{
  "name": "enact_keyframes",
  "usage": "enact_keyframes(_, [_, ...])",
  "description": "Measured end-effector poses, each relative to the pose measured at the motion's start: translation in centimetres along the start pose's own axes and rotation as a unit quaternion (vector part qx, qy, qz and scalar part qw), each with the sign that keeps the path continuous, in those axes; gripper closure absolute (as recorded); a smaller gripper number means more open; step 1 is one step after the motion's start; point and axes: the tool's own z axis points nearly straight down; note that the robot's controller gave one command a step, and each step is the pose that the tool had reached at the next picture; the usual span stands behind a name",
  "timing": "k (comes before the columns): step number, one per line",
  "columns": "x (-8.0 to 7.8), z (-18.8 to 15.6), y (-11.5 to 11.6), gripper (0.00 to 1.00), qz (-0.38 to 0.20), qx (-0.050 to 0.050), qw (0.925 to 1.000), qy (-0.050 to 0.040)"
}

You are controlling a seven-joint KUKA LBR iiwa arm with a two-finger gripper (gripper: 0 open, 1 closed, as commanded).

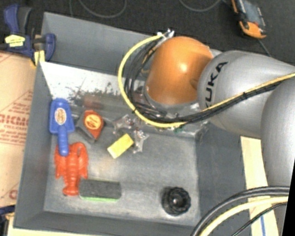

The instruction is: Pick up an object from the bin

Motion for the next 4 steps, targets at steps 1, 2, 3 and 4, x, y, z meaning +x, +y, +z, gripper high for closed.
enact_keyframes(1, [0.0, 0.0, 0.0, 1.00, 0.000, 0.000, 1.0000, -0.0001])
enact_keyframes(2, [0.5, -5.1, 0.0, 1.00, 0.004, -0.002, 1.0000, 0.0030])
enact_keyframes(3, [0.4, -6.6, -0.1, 1.00, 0.006, 0.000, 1.0000, 0.0016])
enact_keyframes(4, [0.5, -8.3, -0.4, 1.00, -0.015, 0.002, 0.9999, -0.0013])
